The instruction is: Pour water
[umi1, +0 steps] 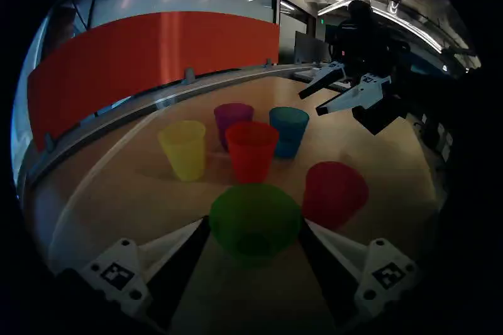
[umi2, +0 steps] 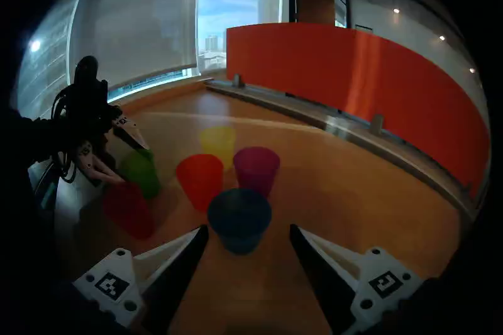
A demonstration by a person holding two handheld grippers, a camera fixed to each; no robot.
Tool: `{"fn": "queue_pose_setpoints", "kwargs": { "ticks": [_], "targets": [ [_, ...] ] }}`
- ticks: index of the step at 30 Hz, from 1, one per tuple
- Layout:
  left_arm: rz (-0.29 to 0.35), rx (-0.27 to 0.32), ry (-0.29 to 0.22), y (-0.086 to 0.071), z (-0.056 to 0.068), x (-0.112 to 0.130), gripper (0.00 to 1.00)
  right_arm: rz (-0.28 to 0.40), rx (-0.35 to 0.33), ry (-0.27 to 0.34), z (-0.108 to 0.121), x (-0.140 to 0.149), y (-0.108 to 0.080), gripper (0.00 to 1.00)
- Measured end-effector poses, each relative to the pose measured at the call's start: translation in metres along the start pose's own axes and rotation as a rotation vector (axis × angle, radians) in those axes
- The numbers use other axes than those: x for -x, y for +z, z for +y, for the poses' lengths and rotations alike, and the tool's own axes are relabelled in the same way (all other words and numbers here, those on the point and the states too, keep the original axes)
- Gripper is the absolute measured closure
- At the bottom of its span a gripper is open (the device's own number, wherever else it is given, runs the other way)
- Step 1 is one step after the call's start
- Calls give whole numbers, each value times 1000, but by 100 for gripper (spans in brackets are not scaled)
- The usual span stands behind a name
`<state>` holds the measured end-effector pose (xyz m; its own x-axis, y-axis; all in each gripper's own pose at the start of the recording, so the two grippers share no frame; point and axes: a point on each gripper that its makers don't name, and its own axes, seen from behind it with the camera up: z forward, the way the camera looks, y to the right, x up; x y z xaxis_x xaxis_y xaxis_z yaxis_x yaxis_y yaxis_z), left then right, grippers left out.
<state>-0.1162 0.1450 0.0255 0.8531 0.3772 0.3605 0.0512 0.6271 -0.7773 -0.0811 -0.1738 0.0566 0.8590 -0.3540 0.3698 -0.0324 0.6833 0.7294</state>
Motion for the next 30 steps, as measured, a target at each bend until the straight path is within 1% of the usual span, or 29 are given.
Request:
{"fn": "queue_pose_setpoints", "kwargs": {
  "ticks": [5, 11, 15, 21, 30],
  "targets": [
    [5, -3, -2, 2, 0, -1, 1, 0, 2, 1, 2, 1, 2, 0],
    [4, 2, 2, 4, 2, 0, 12, -2, 2, 9, 3, 3, 2, 0],
    [5, 0, 7, 5, 3, 1, 13, -5, 3, 7, 4, 5, 3, 0],
    [6, 3, 0, 4, 2, 1, 13, -15, -2, 6, 2, 9, 8, 0],
    [11, -2, -2, 2, 0, -2, 13, -38, -13, -8, -1, 17, 24, 0]
  ]
}}
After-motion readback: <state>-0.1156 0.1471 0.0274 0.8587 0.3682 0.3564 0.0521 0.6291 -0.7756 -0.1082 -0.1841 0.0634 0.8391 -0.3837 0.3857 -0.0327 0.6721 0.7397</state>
